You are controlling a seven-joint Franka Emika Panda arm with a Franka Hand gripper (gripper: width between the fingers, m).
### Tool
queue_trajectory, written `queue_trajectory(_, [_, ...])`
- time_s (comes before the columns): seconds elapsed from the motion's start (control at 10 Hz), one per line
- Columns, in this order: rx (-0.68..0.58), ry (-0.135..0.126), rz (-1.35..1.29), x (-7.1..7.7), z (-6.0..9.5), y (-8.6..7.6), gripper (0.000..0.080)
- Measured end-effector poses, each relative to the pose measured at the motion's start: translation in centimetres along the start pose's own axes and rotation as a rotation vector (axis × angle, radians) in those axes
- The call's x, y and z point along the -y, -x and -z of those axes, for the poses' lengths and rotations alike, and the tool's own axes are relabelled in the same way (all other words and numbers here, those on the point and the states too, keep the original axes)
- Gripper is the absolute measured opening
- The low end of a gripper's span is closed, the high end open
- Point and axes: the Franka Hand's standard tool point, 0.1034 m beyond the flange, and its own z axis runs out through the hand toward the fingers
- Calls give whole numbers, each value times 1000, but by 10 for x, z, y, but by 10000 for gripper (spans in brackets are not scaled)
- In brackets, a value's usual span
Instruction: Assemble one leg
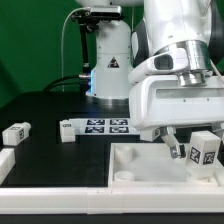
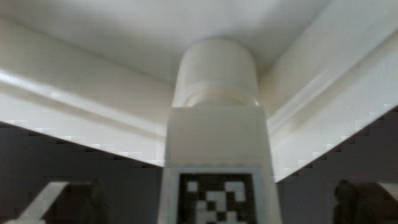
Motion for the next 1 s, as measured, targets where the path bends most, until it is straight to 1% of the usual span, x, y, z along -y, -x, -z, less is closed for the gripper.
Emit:
queue_trajectory(0.3, [-1, 0, 0, 0, 1, -1, 649])
queue_trajectory(0.5, [-8, 2, 6, -1, 12, -14, 649])
queue_trajectory(0.6, [2, -2, 8, -1, 16, -18, 649])
queue_trajectory(0.7, [38, -16, 12, 1, 16, -19, 649])
queue_trajectory(0.8, [35, -14, 11, -2, 15, -23, 649])
queue_trajectory(0.9, [131, -48, 11, 2, 11, -19, 649])
queue_trajectory(1.0, [202, -71, 13, 2, 9, -22, 649])
